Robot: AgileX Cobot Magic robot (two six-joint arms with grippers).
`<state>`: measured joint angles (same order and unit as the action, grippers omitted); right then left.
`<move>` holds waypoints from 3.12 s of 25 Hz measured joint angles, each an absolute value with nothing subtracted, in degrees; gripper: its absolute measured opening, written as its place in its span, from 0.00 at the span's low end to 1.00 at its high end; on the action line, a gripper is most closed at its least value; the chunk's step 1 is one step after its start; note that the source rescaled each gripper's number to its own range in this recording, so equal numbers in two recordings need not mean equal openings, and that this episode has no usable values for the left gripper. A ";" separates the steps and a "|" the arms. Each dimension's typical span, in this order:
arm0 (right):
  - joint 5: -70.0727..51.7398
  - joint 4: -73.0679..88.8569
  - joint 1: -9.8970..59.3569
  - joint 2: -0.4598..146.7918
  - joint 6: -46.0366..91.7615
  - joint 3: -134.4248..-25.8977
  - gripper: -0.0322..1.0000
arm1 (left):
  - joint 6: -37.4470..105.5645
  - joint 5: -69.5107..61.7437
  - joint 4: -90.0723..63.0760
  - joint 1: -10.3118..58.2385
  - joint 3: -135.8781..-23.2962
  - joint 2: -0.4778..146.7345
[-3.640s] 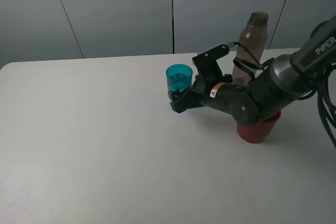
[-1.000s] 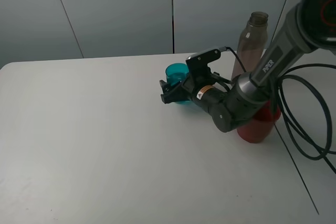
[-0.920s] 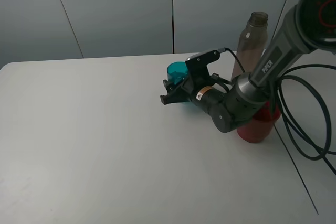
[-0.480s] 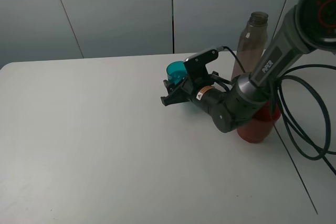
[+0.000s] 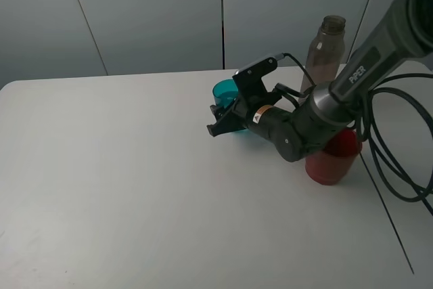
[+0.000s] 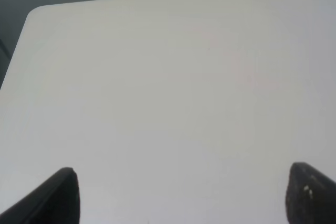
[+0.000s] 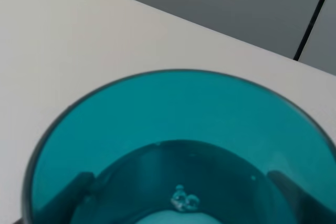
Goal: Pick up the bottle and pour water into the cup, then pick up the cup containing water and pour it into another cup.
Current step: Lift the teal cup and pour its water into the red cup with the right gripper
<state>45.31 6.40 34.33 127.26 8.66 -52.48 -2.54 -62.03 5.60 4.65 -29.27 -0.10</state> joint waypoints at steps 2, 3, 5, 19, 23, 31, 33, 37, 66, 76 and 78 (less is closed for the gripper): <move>42.25 4.88 34.33 124.36 8.79 -52.37 0.08 | -2.54 -62.03 5.60 4.65 -29.27 -0.10; 41.02 3.70 34.33 122.91 8.79 -52.37 0.08 | -2.54 -62.03 5.60 4.65 -29.27 -0.10; 39.75 1.79 34.33 120.51 7.90 -52.37 0.08 | -2.54 -62.03 5.60 4.65 -29.27 -0.10; 35.20 0.70 34.33 104.23 3.61 -46.06 0.08 | -2.65 -62.03 5.60 4.65 -29.27 -0.10; 32.95 4.44 33.36 98.87 4.20 -40.89 0.08 | -2.65 -62.03 5.60 4.65 -29.27 -0.10; 29.14 9.78 27.72 86.25 9.07 -29.26 0.08 | -2.65 -62.03 5.60 4.65 -29.27 -0.10; 27.72 10.02 25.66 83.45 10.49 -27.14 0.08 | -2.65 -62.03 5.60 4.65 -29.27 -0.10; 22.38 10.17 22.18 78.40 14.27 -24.38 0.08 | -2.65 -62.03 5.60 4.65 -29.27 -0.10; -0.49 -0.74 9.52 72.54 36.07 -23.11 0.08 | -2.65 -62.03 5.60 4.65 -29.27 -0.10; -4.46 -9.26 9.31 71.09 37.32 -23.11 0.08 | -2.65 -62.03 5.60 4.65 -29.27 -0.10; -4.88 -9.91 9.31 71.09 37.99 -23.11 0.08 | -2.65 -62.03 5.60 4.65 -29.27 -0.10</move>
